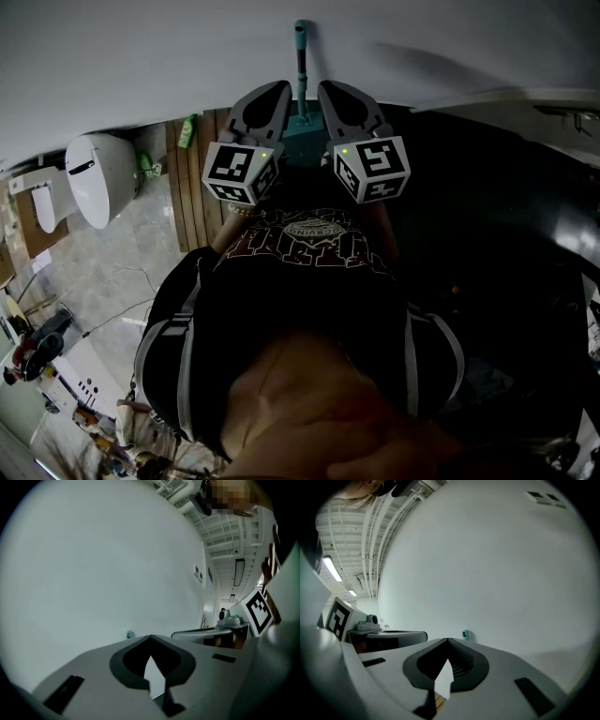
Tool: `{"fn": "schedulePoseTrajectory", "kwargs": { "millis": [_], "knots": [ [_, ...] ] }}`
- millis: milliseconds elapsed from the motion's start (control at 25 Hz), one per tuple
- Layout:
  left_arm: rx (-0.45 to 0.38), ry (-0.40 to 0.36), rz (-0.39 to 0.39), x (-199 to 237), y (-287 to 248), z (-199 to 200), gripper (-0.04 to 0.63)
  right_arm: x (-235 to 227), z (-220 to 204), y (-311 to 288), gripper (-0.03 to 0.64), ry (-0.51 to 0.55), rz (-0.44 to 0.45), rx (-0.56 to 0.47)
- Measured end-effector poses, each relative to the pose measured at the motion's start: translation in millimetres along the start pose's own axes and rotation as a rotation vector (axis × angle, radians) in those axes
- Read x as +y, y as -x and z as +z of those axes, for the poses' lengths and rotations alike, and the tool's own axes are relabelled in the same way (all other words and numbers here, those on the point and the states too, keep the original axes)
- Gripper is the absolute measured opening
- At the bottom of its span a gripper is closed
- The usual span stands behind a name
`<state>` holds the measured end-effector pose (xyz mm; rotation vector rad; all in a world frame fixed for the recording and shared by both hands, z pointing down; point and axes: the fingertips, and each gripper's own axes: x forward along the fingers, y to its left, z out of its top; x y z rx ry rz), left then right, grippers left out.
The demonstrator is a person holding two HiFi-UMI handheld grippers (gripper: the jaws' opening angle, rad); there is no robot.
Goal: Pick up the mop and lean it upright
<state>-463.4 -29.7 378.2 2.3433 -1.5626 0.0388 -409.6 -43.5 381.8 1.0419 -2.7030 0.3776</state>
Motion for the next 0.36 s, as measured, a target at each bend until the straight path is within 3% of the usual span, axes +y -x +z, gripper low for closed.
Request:
{"fn": "schedulePoseTrajectory", "kwargs": {
  "millis": [360],
  "knots": [
    [-0.008,-0.003,0.000,0.8,-5.9,1.9,0.046,-4.8,-0.9,-5.2,0.018,0.007,0.006,0.011]
  ]
}}
